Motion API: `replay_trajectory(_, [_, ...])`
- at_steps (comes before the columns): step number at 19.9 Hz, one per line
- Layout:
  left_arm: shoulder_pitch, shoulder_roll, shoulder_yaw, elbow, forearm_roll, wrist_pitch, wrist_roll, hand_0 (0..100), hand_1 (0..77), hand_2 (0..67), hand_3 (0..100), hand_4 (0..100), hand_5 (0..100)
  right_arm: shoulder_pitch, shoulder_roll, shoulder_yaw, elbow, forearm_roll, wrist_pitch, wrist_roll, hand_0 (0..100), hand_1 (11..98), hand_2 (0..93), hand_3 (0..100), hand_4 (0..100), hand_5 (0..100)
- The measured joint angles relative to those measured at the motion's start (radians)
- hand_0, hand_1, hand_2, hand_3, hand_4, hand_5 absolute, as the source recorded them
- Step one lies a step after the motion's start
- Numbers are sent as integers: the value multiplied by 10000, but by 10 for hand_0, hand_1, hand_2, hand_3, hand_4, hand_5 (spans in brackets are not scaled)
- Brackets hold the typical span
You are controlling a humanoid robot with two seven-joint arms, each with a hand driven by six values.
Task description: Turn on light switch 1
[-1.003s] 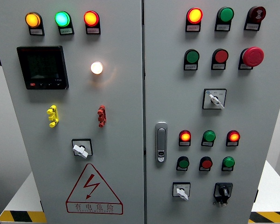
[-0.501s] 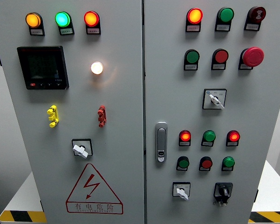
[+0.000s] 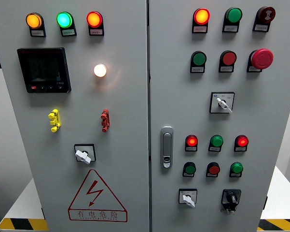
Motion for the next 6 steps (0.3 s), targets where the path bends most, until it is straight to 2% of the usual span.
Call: replay_trajectory(6, [12,-179,242,0,-37,60,219,0,23,0,0,0,34,0,-4,2,-7,0,0,0,0,197,0,196,193,106])
